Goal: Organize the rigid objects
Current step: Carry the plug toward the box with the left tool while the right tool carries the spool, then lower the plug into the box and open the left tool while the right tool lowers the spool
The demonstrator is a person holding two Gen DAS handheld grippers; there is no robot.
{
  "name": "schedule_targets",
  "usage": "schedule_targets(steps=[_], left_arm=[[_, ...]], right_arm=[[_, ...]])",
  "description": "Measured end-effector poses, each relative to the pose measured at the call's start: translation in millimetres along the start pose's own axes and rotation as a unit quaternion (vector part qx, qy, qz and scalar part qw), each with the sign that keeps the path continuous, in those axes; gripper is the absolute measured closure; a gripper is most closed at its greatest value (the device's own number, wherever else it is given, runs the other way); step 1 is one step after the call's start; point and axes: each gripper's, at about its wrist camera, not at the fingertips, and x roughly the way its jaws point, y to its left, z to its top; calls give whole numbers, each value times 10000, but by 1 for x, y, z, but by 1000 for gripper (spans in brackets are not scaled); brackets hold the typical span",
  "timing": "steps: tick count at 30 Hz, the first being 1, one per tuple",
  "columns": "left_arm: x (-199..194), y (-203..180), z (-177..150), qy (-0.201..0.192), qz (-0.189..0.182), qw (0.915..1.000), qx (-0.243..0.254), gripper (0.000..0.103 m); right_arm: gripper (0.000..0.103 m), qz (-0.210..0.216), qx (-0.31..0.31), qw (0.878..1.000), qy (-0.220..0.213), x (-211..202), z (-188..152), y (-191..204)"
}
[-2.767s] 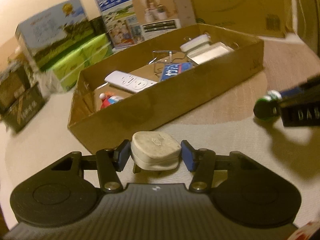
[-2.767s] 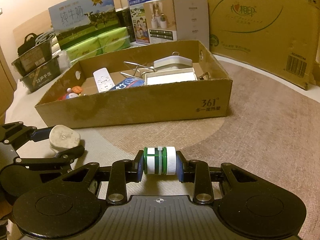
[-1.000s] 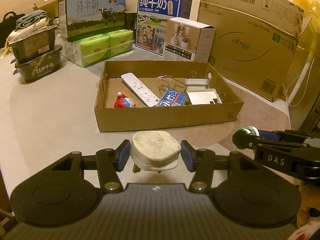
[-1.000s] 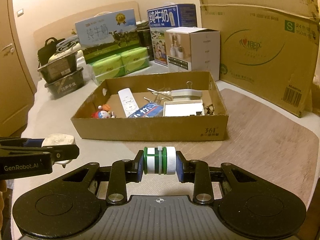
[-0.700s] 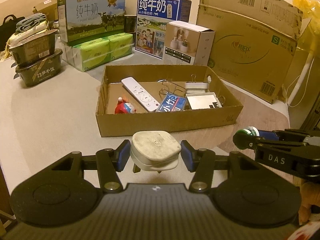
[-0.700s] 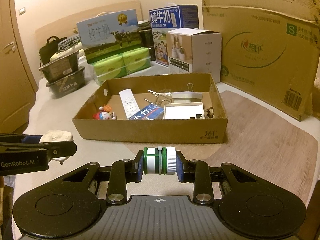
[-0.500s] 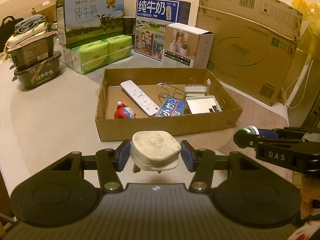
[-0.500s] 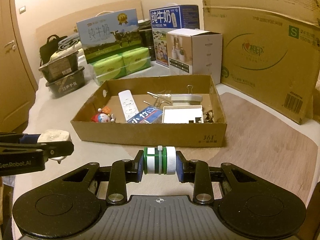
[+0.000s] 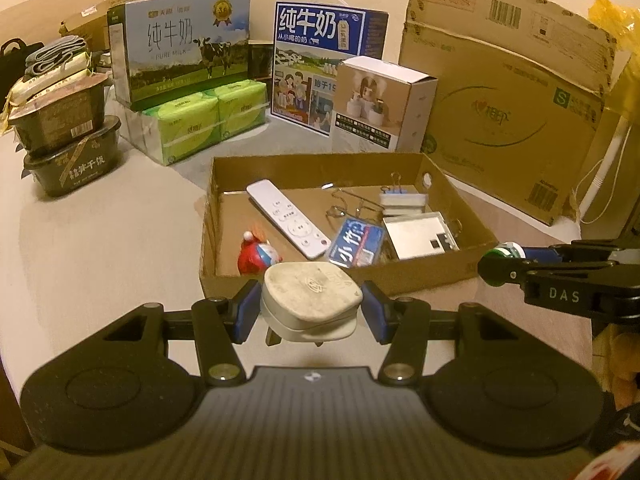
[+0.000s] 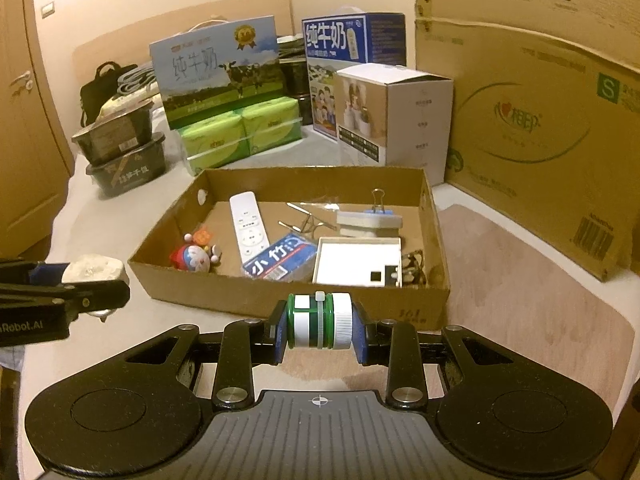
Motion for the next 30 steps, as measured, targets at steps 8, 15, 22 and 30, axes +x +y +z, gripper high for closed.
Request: schedule_targets(steps=[8,15,22,30], left_arm=[[15,12,26,-9,30,10000,85,52],[32,19,49,43,34,9998,213,52],[48,23,69,111,23,9993,345,52],[65,24,86,307,24,9974,645,52]], right_arm=[[71,30,-80,10000,47,15,20,-12],[71,158,-135,9996,169,29,44,-23],[71,228,-346,9987,303,43,64,-24],[71,368,-549,9967,476,58,81,-23]])
